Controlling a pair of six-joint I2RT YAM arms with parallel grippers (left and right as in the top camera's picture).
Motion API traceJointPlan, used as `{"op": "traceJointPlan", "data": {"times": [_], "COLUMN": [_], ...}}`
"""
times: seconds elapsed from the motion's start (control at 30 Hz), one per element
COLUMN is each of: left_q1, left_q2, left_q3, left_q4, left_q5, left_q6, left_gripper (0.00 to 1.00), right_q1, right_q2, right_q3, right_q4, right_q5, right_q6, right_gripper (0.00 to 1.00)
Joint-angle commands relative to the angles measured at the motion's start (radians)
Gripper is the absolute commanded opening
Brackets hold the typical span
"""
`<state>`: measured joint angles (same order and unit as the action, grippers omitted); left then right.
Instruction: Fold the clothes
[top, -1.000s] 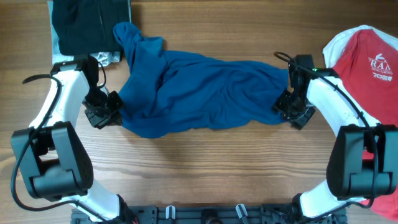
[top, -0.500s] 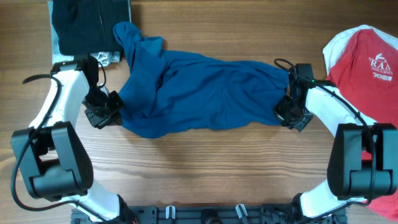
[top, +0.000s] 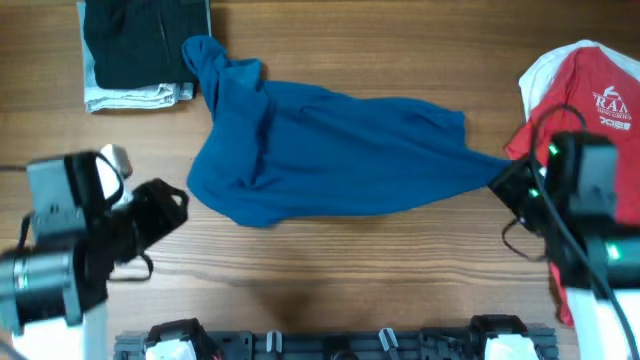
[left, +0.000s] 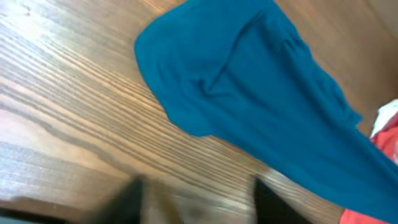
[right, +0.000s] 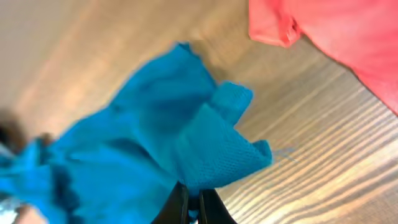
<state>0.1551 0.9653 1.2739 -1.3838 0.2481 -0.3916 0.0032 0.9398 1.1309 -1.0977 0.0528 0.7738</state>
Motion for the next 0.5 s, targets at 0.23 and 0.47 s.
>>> {"op": "traceJointPlan", "data": {"times": [0.23,0.47], "left_q1": [-0.006,-0.048], "left_q2": [0.656,0.864], "left_q3": [-0.053,-0.053], "left_q4": [0.164,0.361], "left_q5": [-0.01,-0.12], "left_q6": [0.042,0.048], "left_gripper": [0.69,0.71], "right_q1": [-0.003,-0.003], "right_q2": [0.181,0.204], "right_q3": [0.015,0.015], "right_q4": [-0.01,0.03], "right_q5": [0.01,0.01], "right_q6": [-0.018,-0.024], "right_gripper": [0.04,0.04]}}
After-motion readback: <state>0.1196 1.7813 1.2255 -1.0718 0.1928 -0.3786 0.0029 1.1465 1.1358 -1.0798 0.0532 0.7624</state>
